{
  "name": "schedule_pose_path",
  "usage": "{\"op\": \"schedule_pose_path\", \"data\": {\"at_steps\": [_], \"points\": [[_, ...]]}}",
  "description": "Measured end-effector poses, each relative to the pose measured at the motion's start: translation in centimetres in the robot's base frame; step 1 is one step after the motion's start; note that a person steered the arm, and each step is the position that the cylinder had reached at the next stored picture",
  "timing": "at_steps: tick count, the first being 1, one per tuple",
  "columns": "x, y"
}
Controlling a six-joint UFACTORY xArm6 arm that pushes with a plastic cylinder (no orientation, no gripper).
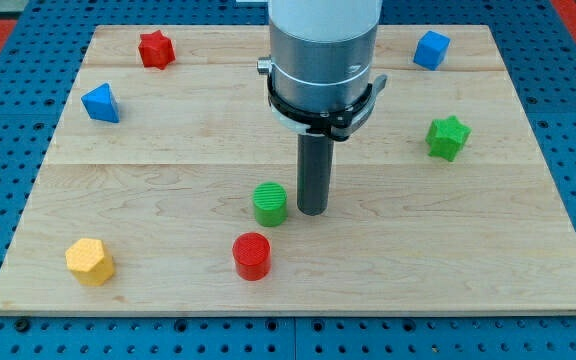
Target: Push the yellow hexagon below the green circle
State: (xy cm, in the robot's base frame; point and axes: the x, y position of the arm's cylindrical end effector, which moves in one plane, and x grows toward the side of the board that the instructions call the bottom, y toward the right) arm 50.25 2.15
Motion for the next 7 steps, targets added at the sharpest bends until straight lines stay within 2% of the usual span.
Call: {"op": "schedule_pose_path", "data": {"at_steps": [1,2,3,4,5,7], "points": [[-0.3,-4.4],[-5.8,-9.1],[-4.8,-21.6],[1.4,-28.5],[5.5,-26.3],[5.8,-19.1]]}}
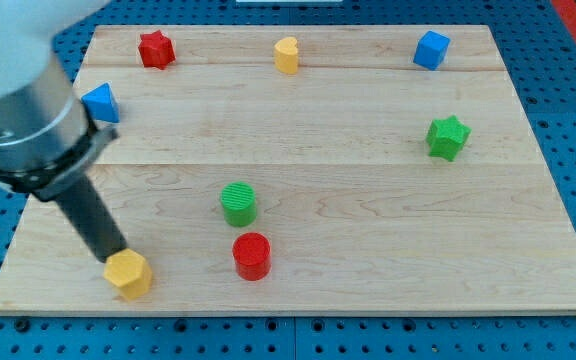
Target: Push the yellow hexagon below the green circle
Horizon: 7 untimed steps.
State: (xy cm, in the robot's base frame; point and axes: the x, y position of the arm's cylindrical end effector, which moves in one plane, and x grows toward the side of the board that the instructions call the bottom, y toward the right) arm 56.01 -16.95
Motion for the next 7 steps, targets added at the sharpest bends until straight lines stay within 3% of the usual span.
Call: {"op": "schedule_pose_path", "data": {"at_steps": [1,2,4,5,6,7], "points": [[3.6,-4.0],[5.8,-3.4],[1.8,10.6],[2.5,7.3],[2.6,9.8],[2.8,4.1]]}}
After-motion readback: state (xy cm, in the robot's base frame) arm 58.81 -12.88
